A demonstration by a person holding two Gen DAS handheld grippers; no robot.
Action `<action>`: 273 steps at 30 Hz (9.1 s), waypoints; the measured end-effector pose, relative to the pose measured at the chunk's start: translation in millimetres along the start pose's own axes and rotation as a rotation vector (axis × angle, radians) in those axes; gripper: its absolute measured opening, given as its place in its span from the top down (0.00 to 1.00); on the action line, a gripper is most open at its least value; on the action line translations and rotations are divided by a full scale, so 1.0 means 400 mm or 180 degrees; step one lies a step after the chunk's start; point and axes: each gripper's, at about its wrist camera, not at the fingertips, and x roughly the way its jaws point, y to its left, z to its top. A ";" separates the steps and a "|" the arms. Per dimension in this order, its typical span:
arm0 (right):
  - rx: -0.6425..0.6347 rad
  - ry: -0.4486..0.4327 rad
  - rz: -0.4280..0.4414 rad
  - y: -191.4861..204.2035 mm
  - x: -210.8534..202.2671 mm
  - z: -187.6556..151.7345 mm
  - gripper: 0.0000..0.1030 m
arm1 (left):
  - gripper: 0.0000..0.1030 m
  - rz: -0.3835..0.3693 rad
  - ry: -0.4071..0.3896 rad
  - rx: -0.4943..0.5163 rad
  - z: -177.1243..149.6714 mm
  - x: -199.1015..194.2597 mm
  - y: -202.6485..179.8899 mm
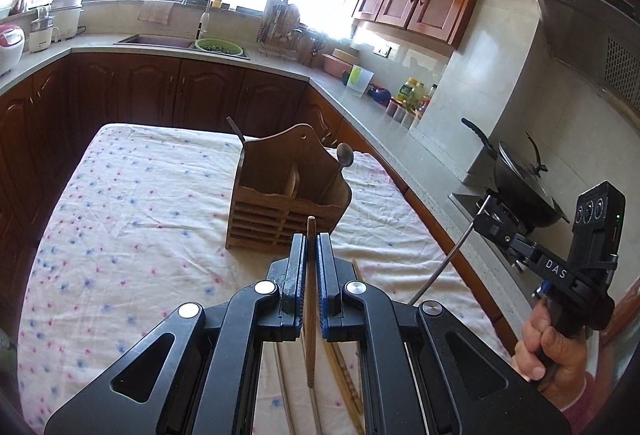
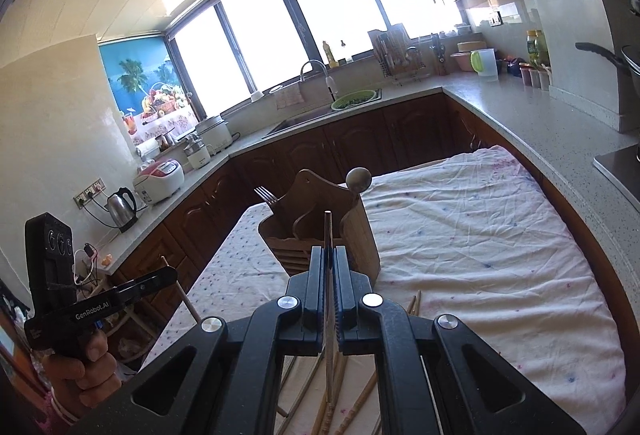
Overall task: Organize utensils
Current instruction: 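Lift the chopstick with the left tool while the right tool carries its chopstick to the holder, then lower the chopstick into the holder with the left tool while the right tool releases its chopstick there, then move both open tools back to the remaining chopsticks on the cloth, then grasp a metal chopstick with the left tool while the right tool grasps a wooden chopstick, then carry the metal chopstick with the left tool while the right tool carries the wooden one to the holder, then lower the metal chopstick into the holder and open the left tool while the right tool releases its chopstick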
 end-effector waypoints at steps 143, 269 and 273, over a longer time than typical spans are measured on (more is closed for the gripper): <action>0.0356 0.0981 -0.1281 -0.316 0.148 -0.295 0.52 | 0.61 0.0837 0.1255 0.0240 -0.260 0.401 0.028; 0.0103 -0.0639 -0.0380 -0.013 0.290 0.168 0.61 | 0.57 0.0606 -0.0524 -0.0379 0.190 0.262 0.140; 0.0165 -0.0906 -0.0322 -0.017 0.216 0.174 0.31 | 0.41 0.0627 -0.0597 -0.0323 0.172 0.212 0.121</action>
